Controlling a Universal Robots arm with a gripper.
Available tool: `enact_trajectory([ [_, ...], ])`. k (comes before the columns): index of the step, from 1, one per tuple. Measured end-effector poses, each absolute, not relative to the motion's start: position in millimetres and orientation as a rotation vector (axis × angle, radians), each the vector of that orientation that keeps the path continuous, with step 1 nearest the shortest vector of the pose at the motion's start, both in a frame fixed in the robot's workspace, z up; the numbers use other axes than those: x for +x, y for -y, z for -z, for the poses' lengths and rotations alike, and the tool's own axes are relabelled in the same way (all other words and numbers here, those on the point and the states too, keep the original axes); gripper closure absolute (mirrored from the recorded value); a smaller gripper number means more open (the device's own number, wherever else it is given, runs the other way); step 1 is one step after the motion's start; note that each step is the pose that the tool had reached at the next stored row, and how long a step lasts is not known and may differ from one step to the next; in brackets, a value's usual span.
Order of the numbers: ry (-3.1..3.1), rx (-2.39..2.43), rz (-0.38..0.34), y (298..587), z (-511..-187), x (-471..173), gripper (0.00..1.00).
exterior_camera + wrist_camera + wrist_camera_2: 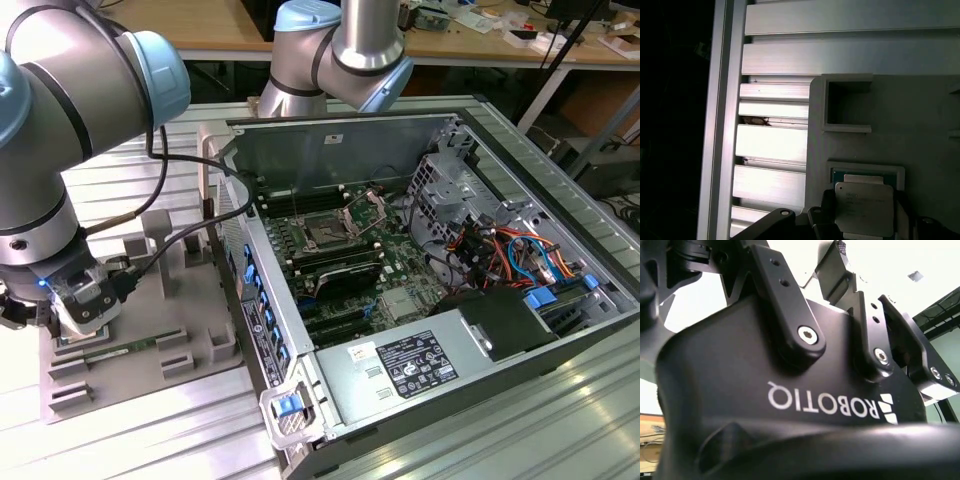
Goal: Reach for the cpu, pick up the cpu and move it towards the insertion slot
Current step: 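Pick up the cpu and move it towards the insertion slot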
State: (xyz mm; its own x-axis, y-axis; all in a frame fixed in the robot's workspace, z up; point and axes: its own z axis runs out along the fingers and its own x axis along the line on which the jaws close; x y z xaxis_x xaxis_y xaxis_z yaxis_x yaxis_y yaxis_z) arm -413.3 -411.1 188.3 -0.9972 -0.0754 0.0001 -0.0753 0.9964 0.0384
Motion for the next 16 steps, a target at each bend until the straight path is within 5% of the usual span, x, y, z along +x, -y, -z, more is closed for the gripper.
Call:
enact_trajectory([
  [16,3.137,0.118,0.069,411.1,-194.5,-413.3,0.45],
])
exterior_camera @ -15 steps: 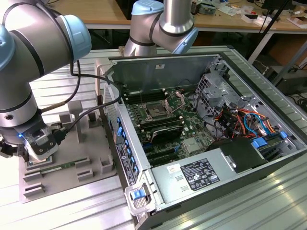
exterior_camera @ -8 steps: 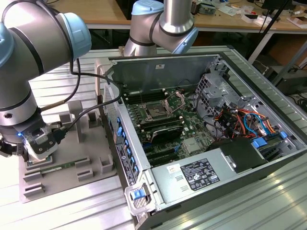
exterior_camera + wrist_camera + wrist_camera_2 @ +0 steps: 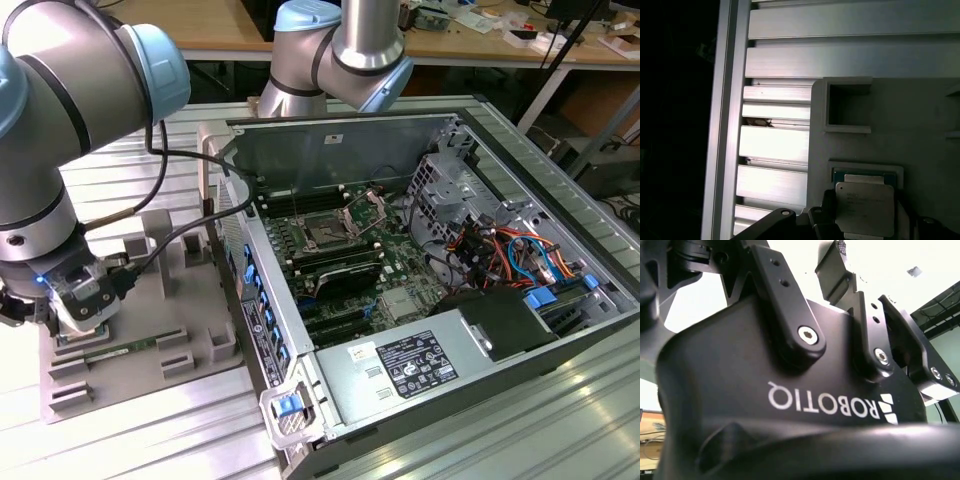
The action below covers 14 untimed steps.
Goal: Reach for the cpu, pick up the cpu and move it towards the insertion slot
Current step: 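Pick up the cpu and move it towards the insertion slot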
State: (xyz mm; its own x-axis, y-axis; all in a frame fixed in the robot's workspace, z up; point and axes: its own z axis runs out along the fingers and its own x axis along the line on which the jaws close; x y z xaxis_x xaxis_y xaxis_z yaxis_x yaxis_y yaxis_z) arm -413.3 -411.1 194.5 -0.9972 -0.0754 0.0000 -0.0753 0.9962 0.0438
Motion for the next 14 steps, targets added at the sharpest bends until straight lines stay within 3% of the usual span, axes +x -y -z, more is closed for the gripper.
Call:
enact_trajectory([
  [14,3.137,0.118,0.074,411.1,-198.4,-413.3,0.45],
])
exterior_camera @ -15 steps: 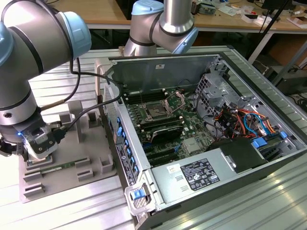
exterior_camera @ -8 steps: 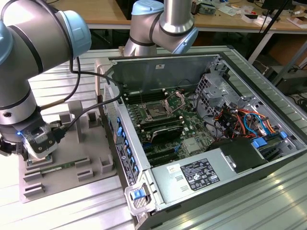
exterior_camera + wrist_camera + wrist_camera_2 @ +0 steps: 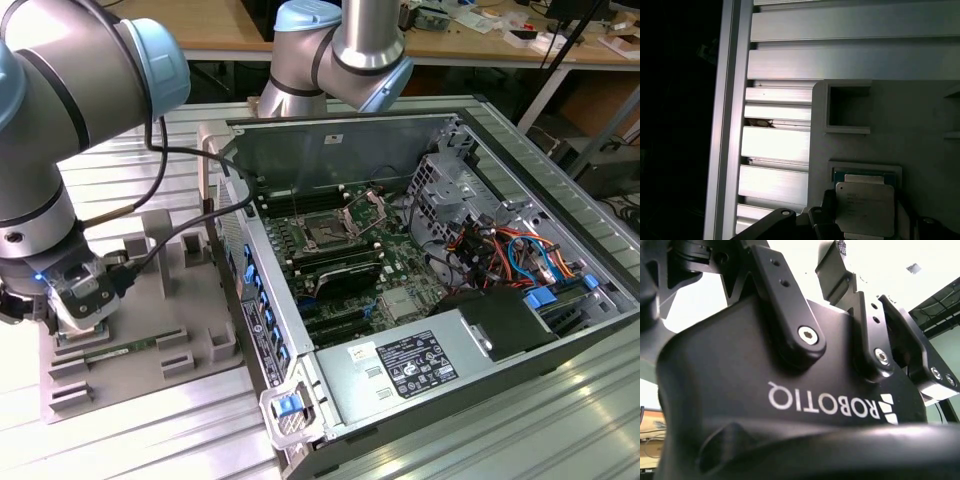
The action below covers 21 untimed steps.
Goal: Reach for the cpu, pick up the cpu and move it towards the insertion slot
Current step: 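Pick up the cpu and move it towards the insertion slot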
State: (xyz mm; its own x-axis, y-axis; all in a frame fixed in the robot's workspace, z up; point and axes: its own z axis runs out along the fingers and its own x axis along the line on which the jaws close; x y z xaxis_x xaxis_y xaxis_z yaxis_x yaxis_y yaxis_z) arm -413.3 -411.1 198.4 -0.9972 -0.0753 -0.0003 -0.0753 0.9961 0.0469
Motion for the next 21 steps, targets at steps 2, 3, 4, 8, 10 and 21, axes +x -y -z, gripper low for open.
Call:
enact_trajectory([
  [2,3.137,0.118,0.073,411.1,-198.7,-413.3,0.45],
  [3,3.137,0.118,0.074,411.1,-198.8,-413.3,0.45],
  [4,3.137,0.118,0.074,411.1,-199.0,-413.3,0.45],
  [8,3.137,0.118,0.075,411.1,-199.7,-413.3,0.45],
  [10,3.137,0.118,0.079,411.1,-199.8,-413.3,0.45],
  [21,3.137,0.119,0.097,411.1,-199.9,-413.3,0.45],
])
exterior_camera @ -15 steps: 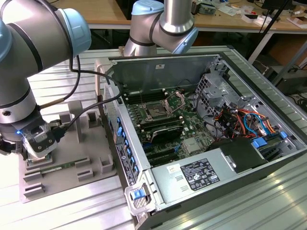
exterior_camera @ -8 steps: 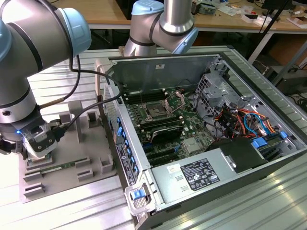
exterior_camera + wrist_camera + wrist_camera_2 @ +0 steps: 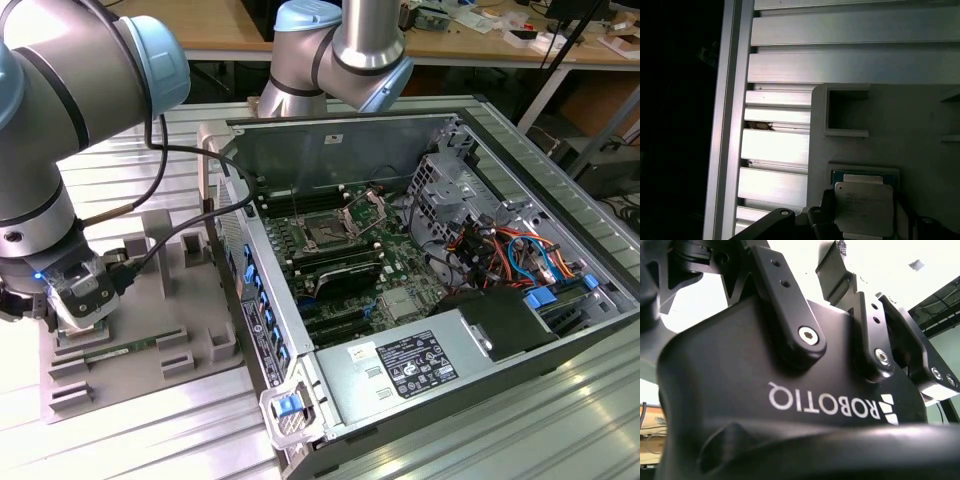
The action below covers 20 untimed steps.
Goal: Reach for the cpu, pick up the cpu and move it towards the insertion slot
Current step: 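Pick up the cpu and move it towards the insertion slot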
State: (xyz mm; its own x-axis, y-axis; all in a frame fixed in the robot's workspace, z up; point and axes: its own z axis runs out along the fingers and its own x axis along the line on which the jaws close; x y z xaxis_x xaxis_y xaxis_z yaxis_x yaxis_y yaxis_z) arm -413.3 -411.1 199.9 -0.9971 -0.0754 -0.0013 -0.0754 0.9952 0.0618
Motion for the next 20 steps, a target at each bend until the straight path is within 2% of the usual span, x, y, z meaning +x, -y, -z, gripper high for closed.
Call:
enact_trajectory([
  [20,3.136,0.118,0.134,411.1,-201.1,-413.3,0.45],
])
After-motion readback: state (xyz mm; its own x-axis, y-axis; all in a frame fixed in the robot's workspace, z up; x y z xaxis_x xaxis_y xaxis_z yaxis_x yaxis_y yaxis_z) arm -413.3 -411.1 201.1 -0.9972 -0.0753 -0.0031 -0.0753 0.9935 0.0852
